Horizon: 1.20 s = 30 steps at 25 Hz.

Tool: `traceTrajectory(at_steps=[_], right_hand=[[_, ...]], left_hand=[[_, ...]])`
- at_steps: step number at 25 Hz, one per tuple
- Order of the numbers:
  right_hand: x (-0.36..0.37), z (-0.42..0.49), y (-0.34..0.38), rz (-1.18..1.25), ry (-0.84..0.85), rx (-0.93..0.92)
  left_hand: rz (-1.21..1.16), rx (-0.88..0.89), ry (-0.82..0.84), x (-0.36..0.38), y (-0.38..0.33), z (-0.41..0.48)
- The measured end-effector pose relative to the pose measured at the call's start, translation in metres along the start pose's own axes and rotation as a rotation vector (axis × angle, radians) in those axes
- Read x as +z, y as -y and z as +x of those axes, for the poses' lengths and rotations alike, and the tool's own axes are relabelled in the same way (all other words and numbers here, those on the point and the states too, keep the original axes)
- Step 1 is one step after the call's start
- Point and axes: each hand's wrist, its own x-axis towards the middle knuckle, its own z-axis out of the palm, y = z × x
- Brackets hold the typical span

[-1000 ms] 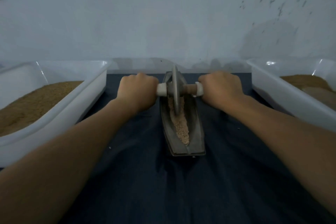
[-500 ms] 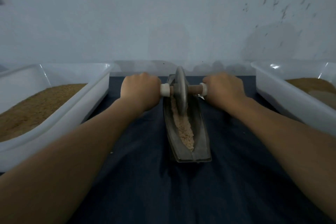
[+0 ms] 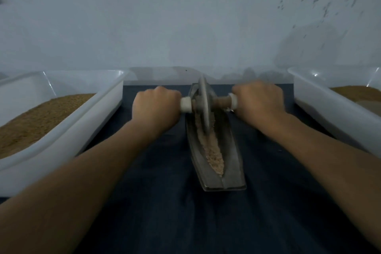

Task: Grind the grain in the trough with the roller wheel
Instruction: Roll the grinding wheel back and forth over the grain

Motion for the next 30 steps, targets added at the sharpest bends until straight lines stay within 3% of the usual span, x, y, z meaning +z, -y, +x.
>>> traceTrajectory(at_steps=[4,8,10,15,18,20,23,25,30], right_hand=[[0.006,0.009,-0.006,0.085,0.092,0.039],[-0.013,-0.054,-0.020,0.057,-0.190,-0.156],[-0.012,-0.054,-0.022,-0.025,-0.211,-0.183],[0.002,0.017,0.004,0.005,0.008,0.016],[-0.001,0.025,0.002,0.006,0.098,0.011],[-0.005,-0.002,-0.009,-0.015,0.051,-0.050],[-0.011,-0.045,-0.015,-0.090,-0.177,-0.109],[-0.004,-0.038,-0.014,-0.069,-0.199,-0.083],[0.001,0.027,0.001,0.093,0.128,0.052]], left_hand=[[-0.008,0.023,0.084,-0.010,-0.002,0.020],[-0.028,0.155,-0.108,-0.018,0.010,-0.037],[-0.006,0.146,-0.204,-0.015,0.013,-0.042],[-0.081,-0.035,0.055,0.005,0.002,0.014],[-0.106,-0.018,0.168,-0.001,0.002,0.028],[-0.079,0.043,0.076,-0.005,0.006,0.005],[-0.066,0.183,-0.125,-0.013,0.013,-0.035],[-0.040,0.161,-0.141,-0.012,0.011,-0.029],[-0.069,-0.032,0.169,-0.008,-0.003,0.033]])
